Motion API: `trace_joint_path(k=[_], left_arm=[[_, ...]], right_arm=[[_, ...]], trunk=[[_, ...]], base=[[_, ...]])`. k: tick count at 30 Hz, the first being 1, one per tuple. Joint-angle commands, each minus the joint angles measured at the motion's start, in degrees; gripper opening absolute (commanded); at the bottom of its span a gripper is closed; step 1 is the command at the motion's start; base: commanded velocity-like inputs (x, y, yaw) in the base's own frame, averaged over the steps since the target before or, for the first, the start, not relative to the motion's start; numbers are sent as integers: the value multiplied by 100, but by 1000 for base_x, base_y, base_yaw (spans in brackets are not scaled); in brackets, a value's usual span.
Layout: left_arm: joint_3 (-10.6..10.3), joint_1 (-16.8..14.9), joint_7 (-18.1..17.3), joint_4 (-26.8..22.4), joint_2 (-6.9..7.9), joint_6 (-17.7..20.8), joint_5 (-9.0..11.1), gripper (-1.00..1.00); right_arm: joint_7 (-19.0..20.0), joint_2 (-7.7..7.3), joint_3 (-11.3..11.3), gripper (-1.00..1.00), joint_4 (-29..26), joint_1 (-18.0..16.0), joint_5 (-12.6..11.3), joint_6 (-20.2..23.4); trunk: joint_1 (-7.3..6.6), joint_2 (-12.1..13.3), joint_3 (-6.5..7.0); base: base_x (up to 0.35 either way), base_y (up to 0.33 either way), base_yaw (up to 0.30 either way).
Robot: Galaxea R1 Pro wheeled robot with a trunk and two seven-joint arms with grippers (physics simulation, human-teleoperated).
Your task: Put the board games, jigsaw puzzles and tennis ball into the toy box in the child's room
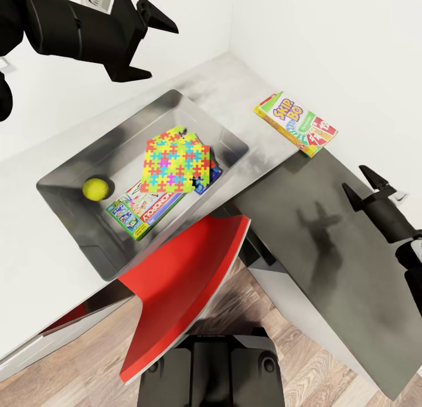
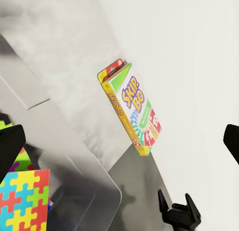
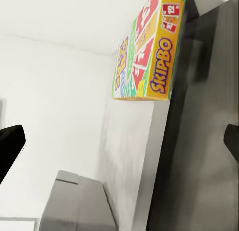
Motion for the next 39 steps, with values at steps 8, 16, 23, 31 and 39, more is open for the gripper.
trace_joint_path(k=[8, 16, 23, 31, 39], left_arm=[[-40, -7, 30, 28, 3, 8, 35, 100], [-54, -7, 30, 44, 5, 12, 35, 100], [-66, -7, 30, 48, 6, 12, 35, 100], [-84, -8, 30, 60, 4, 14, 37, 100], [-92, -7, 30, 108, 4, 11, 37, 100]], right_arm=[[5, 74, 10, 100, 535, -225, -40, -15], [8, 192, 20, 100, 779, -462, 25, -232], [9, 244, 34, 100, 879, -624, 136, -323], [12, 315, 243, 100, 1221, -849, 208, -380], [37, 485, 612, 100, 1543, -1082, 246, -583]], trunk=[[3, -9, -7], [3, -9, -7], [3, -9, -7], [3, -9, -7], [3, -9, -7]], base=[[0, 0, 0], [0, 0, 0], [0, 0, 0], [0, 0, 0], [0, 0, 0]])
